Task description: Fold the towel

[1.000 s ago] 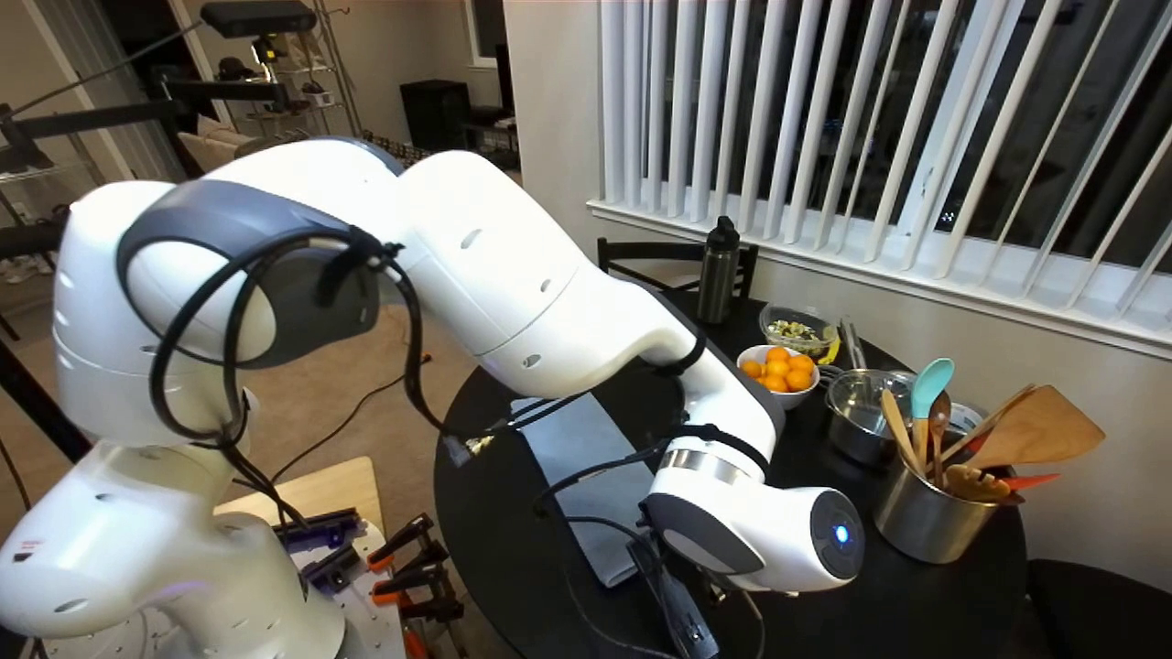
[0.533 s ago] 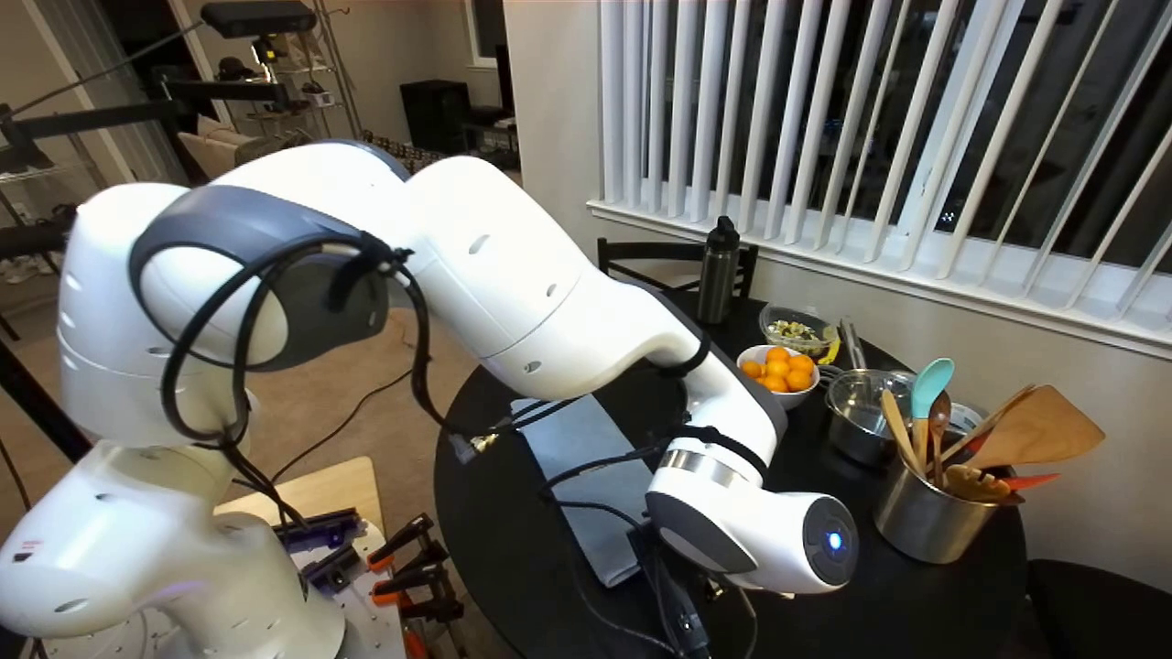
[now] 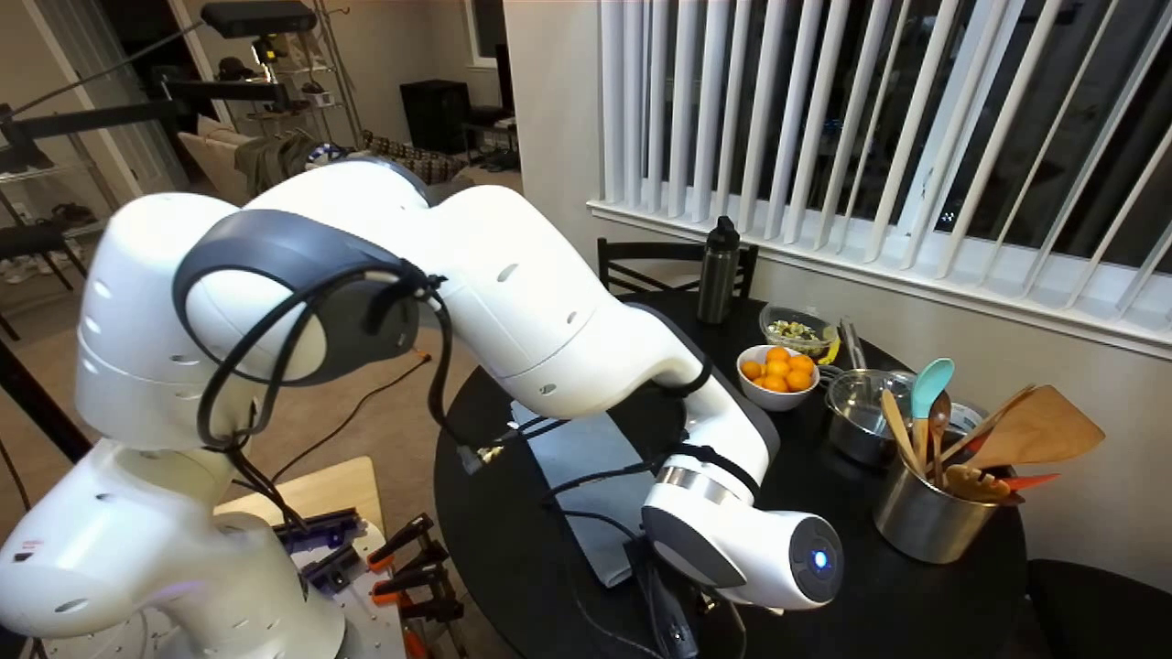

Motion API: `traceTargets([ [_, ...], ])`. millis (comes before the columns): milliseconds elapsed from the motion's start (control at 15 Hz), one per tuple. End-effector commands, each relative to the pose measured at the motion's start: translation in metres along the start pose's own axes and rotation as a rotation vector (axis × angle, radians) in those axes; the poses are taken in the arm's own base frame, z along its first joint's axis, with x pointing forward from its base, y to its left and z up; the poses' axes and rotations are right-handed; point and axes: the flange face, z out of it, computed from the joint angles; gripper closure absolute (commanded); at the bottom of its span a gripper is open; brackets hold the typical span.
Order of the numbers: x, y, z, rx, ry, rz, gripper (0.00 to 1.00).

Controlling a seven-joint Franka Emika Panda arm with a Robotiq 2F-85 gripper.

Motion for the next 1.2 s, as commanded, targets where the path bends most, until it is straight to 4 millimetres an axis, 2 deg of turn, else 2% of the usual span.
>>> traceTargets([
  [0,0.002,-0.005,0.01,0.004,0.007,0.024,0.0],
  [467,0.011,-0.049,0.034,0.016,-0.049,-0.061,0.0],
  [600,0.014,-0.056,0.04,0.019,-0.059,-0.069,0.0],
  [800,0.013,-0.055,0.039,0.019,-0.06,-0.062,0.0],
  [1000,0.009,-0.048,0.035,0.026,-0.057,-0.045,0.24],
  [1067,0.008,-0.045,0.033,0.027,-0.055,-0.04,0.27],
  [1133,0.005,-0.041,0.031,0.029,-0.053,-0.037,0.46],
])
